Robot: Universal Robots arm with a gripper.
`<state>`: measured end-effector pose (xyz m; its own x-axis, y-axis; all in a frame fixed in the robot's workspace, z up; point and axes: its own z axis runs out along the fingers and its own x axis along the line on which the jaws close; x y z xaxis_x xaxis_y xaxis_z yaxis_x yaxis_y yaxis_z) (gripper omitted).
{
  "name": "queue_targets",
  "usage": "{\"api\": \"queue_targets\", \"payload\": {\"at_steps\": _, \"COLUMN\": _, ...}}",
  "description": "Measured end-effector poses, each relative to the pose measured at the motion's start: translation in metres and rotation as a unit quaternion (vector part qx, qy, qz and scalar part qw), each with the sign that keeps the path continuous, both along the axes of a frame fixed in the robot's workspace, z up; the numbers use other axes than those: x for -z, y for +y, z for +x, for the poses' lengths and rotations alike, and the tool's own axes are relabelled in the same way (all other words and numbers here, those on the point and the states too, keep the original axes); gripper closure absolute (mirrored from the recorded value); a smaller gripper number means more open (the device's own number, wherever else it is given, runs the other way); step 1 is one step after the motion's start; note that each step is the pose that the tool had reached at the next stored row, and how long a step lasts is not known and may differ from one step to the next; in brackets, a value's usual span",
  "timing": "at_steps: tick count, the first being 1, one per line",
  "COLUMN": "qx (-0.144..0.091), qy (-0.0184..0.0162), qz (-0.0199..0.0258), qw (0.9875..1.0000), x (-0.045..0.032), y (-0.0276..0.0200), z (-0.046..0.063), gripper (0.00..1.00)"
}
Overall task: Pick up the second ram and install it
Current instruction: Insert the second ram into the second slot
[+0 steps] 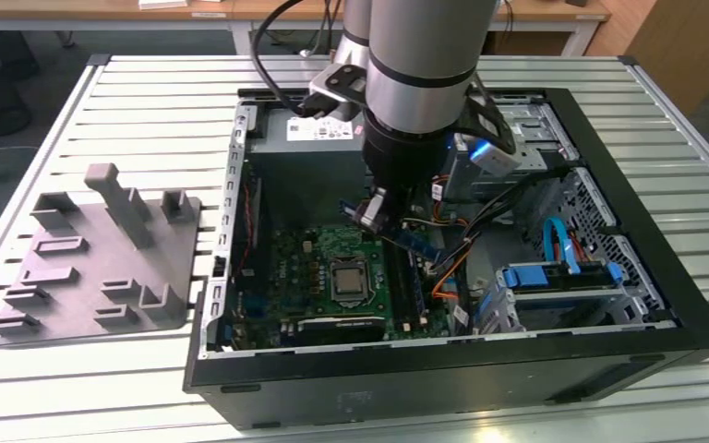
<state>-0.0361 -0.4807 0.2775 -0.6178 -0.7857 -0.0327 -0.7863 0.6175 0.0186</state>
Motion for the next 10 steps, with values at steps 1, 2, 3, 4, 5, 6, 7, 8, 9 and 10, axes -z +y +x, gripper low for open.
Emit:
{"api": "queue_targets", "payload": {"at_steps": 1, "qx": 0.004, "qy": 0.0, "qz": 0.0, "qw": 1.0, "x": 0.0, "y": 0.0, "z": 0.0, "gripper": 0.86}}
{"api": "queue_targets", "payload": {"at_steps": 2, "qx": 0.007, "qy": 0.0, "qz": 0.0, "qw": 1.0, "x": 0.0, "y": 0.0, "z": 0.0, "gripper": 0.86}}
{"api": "queue_targets", "payload": {"at_steps": 3, "qx": 0.011, "qy": 0.0, "qz": 0.0, "qw": 0.9999, "x": 0.0, "y": 0.0, "z": 0.0, "gripper": 0.86}}
{"api": "queue_targets", "payload": {"at_steps": 4, "qx": 0.014, "qy": 0.0, "qz": 0.0, "qw": 0.9999, "x": 0.0001, "y": 0.0, "z": 0.0, "gripper": 0.86}}
{"api": "queue_targets", "payload": {"at_steps": 5, "qx": 0.018, "qy": 0.0, "qz": 0.0, "qw": 0.9998, "x": 0.0001, "y": 0.0, "z": 0.0, "gripper": 0.86}}
{"api": "queue_targets", "payload": {"at_steps": 6, "qx": 0.021, "qy": 0.0, "qz": 0.0, "qw": 0.9998, "x": 0.0001, "y": 0.0, "z": 0.0, "gripper": 0.86}}
{"api": "queue_targets", "payload": {"at_steps": 7, "qx": 0.025, "qy": 0.0, "qz": 0.0, "qw": 0.9997, "x": 0.0001, "y": 0.0, "z": 0.0, "gripper": 0.86}}
{"api": "queue_targets", "payload": {"at_steps": 8, "qx": 0.028, "qy": 0.0, "qz": -0.0001, "qw": 0.9996, "x": 0.0001, "y": 0.0, "z": 0.0, "gripper": 0.86}}
{"api": "queue_targets", "payload": {"at_steps": 9, "qx": 0.032, "qy": 0.0, "qz": -0.0002, "qw": 0.9995, "x": 0.0002, "y": 0.0, "z": 0.0, "gripper": 0.86}}
{"api": "queue_targets", "payload": {"at_steps": 10, "qx": 0.036, "qy": 0.0, "qz": -0.0002, "qw": 0.9994, "x": 0.0002, "y": 0.0, "z": 0.0, "gripper": 0.86}}
